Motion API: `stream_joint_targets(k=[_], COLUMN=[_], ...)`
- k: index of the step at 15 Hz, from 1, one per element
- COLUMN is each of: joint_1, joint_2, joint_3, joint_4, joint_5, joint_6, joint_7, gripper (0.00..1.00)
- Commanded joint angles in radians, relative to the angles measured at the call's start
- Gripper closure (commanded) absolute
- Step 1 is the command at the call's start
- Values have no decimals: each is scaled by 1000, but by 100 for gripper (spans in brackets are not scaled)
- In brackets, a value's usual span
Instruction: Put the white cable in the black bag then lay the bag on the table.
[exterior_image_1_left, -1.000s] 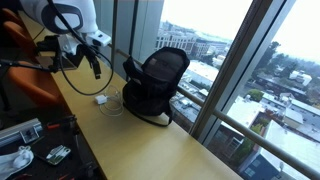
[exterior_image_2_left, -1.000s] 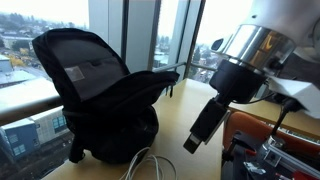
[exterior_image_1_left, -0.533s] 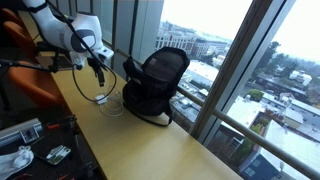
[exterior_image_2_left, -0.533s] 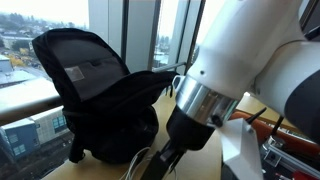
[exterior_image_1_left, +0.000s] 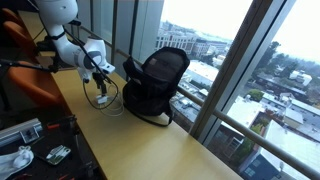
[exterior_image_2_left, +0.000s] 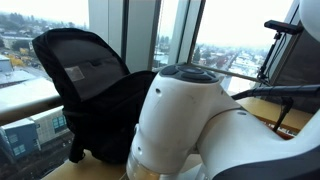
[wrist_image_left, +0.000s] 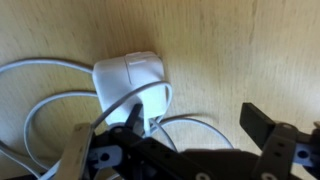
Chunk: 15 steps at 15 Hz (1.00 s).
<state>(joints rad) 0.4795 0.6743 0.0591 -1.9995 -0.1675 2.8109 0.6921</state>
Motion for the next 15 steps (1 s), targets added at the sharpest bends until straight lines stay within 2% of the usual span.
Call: stream_joint_targets(k=[1, 4, 7, 11, 15], joint_1=[95, 143, 157, 136, 109], joint_2=[25, -2, 8, 27, 52], joint_3=[-69, -87, -87, -93, -112], joint_4=[101, 142, 188, 200, 194], joint_5=[-1, -33, -53, -84, -103], joint_6=[-85, -207, -292, -346, -352], joint_7=[-3, -14, -27, -61, -91], gripper=[0, 0, 0, 0, 0])
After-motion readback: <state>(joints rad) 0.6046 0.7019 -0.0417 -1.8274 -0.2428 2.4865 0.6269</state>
